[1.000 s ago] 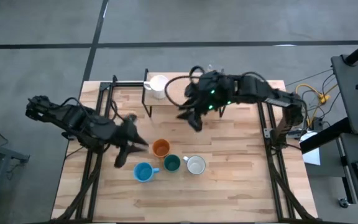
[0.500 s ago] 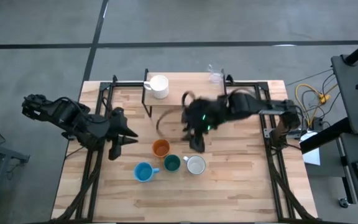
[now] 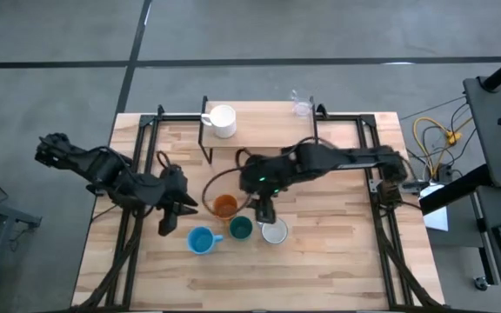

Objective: Stack small to large cups/mugs on shelf
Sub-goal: Put the blue mug on the shelf

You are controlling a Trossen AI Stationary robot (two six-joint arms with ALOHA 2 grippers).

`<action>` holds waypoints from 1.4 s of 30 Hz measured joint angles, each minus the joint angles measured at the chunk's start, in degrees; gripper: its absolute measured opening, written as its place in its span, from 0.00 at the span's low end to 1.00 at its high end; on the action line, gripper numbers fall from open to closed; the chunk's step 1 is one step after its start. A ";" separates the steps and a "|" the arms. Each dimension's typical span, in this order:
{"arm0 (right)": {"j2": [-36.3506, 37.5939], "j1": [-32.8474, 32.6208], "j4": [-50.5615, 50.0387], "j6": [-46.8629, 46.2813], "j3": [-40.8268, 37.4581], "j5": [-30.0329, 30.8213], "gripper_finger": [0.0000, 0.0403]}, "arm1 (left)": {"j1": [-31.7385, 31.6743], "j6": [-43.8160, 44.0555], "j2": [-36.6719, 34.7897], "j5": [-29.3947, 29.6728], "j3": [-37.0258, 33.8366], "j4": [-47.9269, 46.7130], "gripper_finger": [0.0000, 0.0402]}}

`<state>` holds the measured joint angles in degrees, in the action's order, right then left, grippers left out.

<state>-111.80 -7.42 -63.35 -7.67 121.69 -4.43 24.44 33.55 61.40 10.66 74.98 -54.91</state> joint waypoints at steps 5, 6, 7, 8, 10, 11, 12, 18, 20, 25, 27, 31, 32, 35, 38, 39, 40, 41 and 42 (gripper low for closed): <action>-6.50 -1.80 5.24 1.21 0.00 -0.84 0.46 | 1.14 3.37 0.98 -0.09 0.00 -0.03 0.20; -7.70 -2.28 5.99 1.30 -0.01 -1.72 0.46 | 1.38 4.30 1.03 0.09 0.00 -0.01 0.20; -8.58 -2.68 6.44 1.27 -0.05 -2.96 0.46 | 1.62 5.26 1.03 0.23 0.00 -0.03 0.20; -9.30 -3.17 6.82 1.14 -0.07 -4.20 0.46 | 1.98 6.19 1.01 0.33 0.00 -0.10 0.20; -10.07 -4.36 8.07 0.84 -0.09 -5.05 0.46 | 2.97 6.66 0.99 0.37 -0.02 -0.61 0.20; -10.11 -4.97 8.69 0.93 -0.05 -4.98 0.46 | 3.55 6.68 0.99 0.47 -0.02 -1.51 0.20; -10.11 -5.56 9.12 1.16 -0.04 -5.01 0.46 | 4.12 6.85 0.98 0.85 -0.02 -2.76 0.20; -10.82 -7.10 16.25 -0.03 -0.02 -5.19 0.46 | 7.69 12.46 -0.49 6.69 -0.16 -15.98 0.20; -11.70 -6.66 19.80 0.57 0.25 -4.87 0.46 | 8.70 11.93 -1.56 9.11 -0.41 -16.71 0.20; -15.77 -4.01 23.39 -3.43 0.91 -4.76 0.46 | 9.74 8.18 -4.87 10.70 -2.17 -16.61 0.20; -17.62 -3.42 23.46 -4.37 1.73 -4.77 0.46 | 9.76 7.88 -6.73 10.83 -4.03 -16.10 0.20; -20.30 -3.46 23.58 -6.13 3.54 -4.96 0.46 | 9.82 6.42 -9.84 10.68 -8.81 -16.08 0.20; -20.75 -3.62 23.58 -7.20 3.91 -4.98 0.46 | 9.82 6.33 -10.50 10.59 -9.92 -16.09 0.20; -21.52 -3.71 24.38 -9.70 4.37 -5.18 0.46 | 9.82 6.42 -12.40 9.15 -12.69 -15.72 0.20; -21.52 -3.65 25.09 -10.32 4.44 -4.80 0.46 | 9.82 6.21 -13.35 8.71 -14.39 -15.27 0.20; -21.52 -3.59 24.92 -10.32 4.44 -4.74 0.46 | 9.85 6.13 -13.62 8.69 -14.88 -14.84 0.20; -21.49 -3.48 24.85 -10.35 4.34 -4.85 0.46 | 9.87 6.17 -13.97 8.69 -15.37 -14.14 0.20; -21.49 -3.42 24.70 -10.55 4.21 -5.12 0.46 | 9.87 6.18 -14.36 8.71 -15.78 -13.53 0.20; -21.50 -3.43 24.54 -10.79 4.07 -5.75 0.46 | 9.87 6.13 -14.69 8.70 -16.23 -12.70 0.20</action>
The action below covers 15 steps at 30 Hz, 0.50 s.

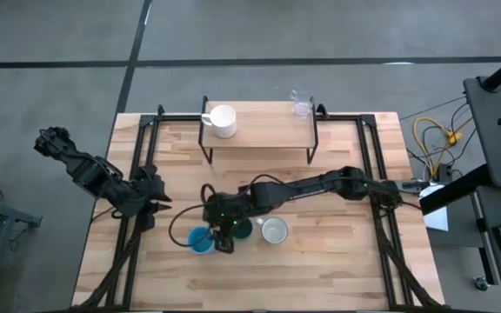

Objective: Stack small to large cups/mugs on shelf
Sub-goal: Put the blue mug on the shelf

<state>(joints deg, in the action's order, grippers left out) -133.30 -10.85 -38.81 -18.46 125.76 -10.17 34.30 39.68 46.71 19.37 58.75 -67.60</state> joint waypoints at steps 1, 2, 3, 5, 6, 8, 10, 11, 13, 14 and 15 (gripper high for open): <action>-0.14 0.00 0.07 0.00 -0.11 -0.35 0.46 | 0.00 -0.13 -0.16 0.01 -0.30 0.67 0.20; -0.39 0.00 0.11 0.00 -0.11 -0.39 0.46 | 0.00 -0.86 -0.28 0.01 -0.53 1.47 0.20; -0.53 -0.12 0.07 0.00 -0.11 -0.72 0.46 | 0.00 -1.57 -0.36 0.01 -0.70 1.99 0.20; -1.23 -0.54 0.15 -0.02 -0.11 -1.77 0.46 | 0.00 -3.46 -0.31 -0.01 -0.98 2.66 0.20; -1.61 -0.79 0.21 -0.08 -0.11 -2.46 0.46 | 0.00 -4.16 -0.37 0.08 -1.00 2.89 0.20; -2.53 -1.26 0.05 -0.17 -0.18 -3.53 0.46 | -0.02 -4.50 -0.20 0.18 -1.02 2.97 0.20; -3.05 -1.51 -0.15 -0.18 -0.25 -4.09 0.46 | -0.05 -4.58 -0.13 0.23 -1.02 2.93 0.20; -3.38 -1.53 0.05 -0.20 -0.25 -4.61 0.46 | -0.04 -4.59 -0.02 0.23 -1.04 2.91 0.20; -3.47 -1.40 -0.08 -0.20 -0.29 -5.35 0.46 | -0.04 -4.59 0.06 0.26 -1.04 2.90 0.20; -3.47 -1.40 0.02 -0.20 -0.42 -5.31 0.46 | -0.04 -4.60 0.02 0.25 -1.04 2.90 0.20; -3.47 -1.36 0.11 -0.16 -0.59 -5.29 0.46 | -0.04 -4.59 0.00 0.27 -1.04 2.91 0.20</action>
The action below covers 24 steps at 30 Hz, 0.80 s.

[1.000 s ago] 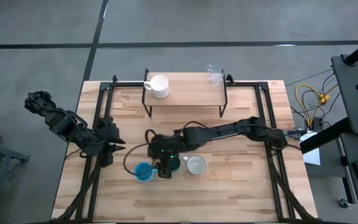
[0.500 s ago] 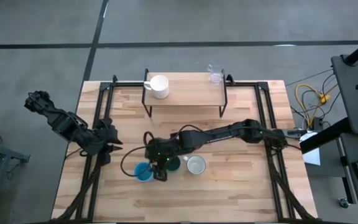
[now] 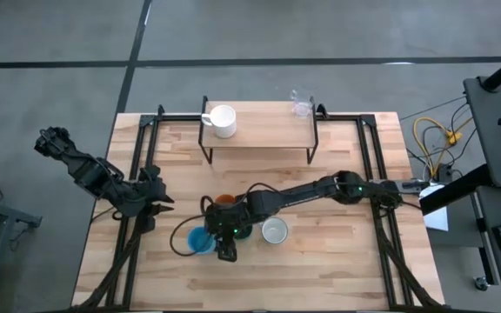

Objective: Stack small to large cups/mugs on shelf
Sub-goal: Put the blue mug on the shelf

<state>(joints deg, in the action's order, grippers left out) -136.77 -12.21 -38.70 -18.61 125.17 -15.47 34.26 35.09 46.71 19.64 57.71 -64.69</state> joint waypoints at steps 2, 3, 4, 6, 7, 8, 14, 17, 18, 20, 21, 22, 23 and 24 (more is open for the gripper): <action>0.00 0.08 0.00 0.39 -0.07 0.02 0.46 | 0.00 0.00 -0.06 0.00 0.00 -0.10 0.20; 0.00 0.14 -0.03 0.44 -0.10 0.01 0.46 | 0.00 0.00 -0.08 0.00 0.00 -0.08 0.20; 0.00 0.25 -0.02 0.44 -0.10 0.00 0.46 | 0.00 -0.01 -0.10 -0.04 0.01 -0.10 0.20; 0.00 0.33 -0.03 0.65 -0.12 -0.02 0.46 | 0.00 0.00 -0.13 -0.10 0.00 -0.14 0.20; 0.00 0.39 0.00 0.86 -0.17 -0.02 0.46 | 0.00 -0.01 -0.16 -0.11 0.00 -0.15 0.20; 0.00 0.48 0.02 1.07 -0.32 -0.04 0.46 | 0.00 -0.02 -0.22 -0.19 0.00 -0.15 0.20; 0.00 1.03 -2.24 3.65 -0.71 0.28 0.46 | 0.00 0.00 -0.37 -0.28 0.01 -0.15 0.20; 0.05 1.50 -3.82 5.21 -0.80 0.28 0.46 | 0.04 0.00 -0.37 -0.28 0.02 -0.14 0.20; 0.09 1.71 -4.22 5.58 -0.82 0.26 0.46 | 0.04 0.00 -0.36 -0.28 0.00 -0.13 0.20; 0.09 2.02 -4.31 5.91 -0.88 0.28 0.46 | 0.04 0.00 -0.30 -0.28 0.00 -0.12 0.20; 0.09 2.14 -4.21 6.30 -0.88 0.30 0.46 | 0.04 0.00 -0.32 -0.30 0.00 -0.13 0.20; 0.09 2.24 -4.17 6.78 -0.88 0.46 0.46 | 0.04 0.01 -0.32 -0.32 0.00 -0.12 0.20; 0.09 2.33 -4.17 7.32 -0.91 0.60 0.46 | 0.04 0.01 -0.32 -0.32 0.01 -0.11 0.20; 0.09 2.48 -4.17 7.68 -0.91 0.65 0.46 | 0.03 0.03 -0.34 -0.32 0.00 -0.10 0.20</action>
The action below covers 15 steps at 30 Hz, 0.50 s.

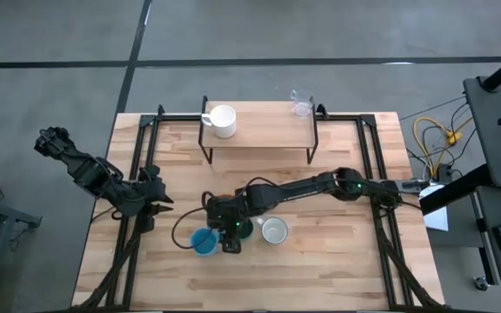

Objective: Stack small to large cups/mugs on shelf
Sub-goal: Put the blue mug on the shelf

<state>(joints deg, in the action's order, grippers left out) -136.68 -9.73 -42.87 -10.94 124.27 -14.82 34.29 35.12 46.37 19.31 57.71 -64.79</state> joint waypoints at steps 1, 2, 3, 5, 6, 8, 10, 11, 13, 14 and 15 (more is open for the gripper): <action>0.00 0.06 0.01 0.24 0.00 0.01 0.46 | 0.00 0.05 0.00 -0.06 0.02 0.00 0.20; 0.00 0.18 0.01 0.48 0.00 -0.03 0.46 | 0.00 0.08 0.00 -0.14 0.00 0.00 0.20; 0.00 0.27 0.08 0.52 0.00 -0.04 0.46 | 0.00 0.10 0.00 -0.20 0.00 0.00 0.20; 0.00 0.32 0.13 0.52 0.00 -0.08 0.46 | 0.00 0.10 0.02 -0.41 0.00 0.00 0.20; 0.00 0.38 0.19 0.52 0.00 -0.08 0.46 | 0.00 0.10 0.06 -0.54 0.01 0.02 0.20; 0.00 0.36 0.21 0.60 0.00 -0.08 0.46 | 0.00 0.10 0.09 -0.68 0.00 0.02 0.20; 0.00 0.36 0.24 0.94 0.00 -0.10 0.46 | 0.00 0.10 0.09 -0.70 0.01 0.03 0.20; 0.00 0.36 0.26 0.97 -0.01 -0.11 0.46 | 0.00 0.10 0.09 -0.70 0.02 0.03 0.20; 0.00 0.36 0.24 1.14 -0.02 -0.11 0.46 | 0.00 0.08 0.09 -0.70 0.00 0.03 0.20; 0.02 0.36 0.24 1.18 -0.02 -0.12 0.46 | 0.00 0.08 0.09 -0.68 0.01 0.02 0.20; 0.02 0.36 0.22 1.43 -0.02 -0.14 0.46 | -0.05 0.08 0.09 -0.68 0.02 0.02 0.20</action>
<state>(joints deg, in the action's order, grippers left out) -136.66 -9.37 -42.65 -9.50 124.25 -14.96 34.24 35.20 46.46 18.63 57.73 -64.77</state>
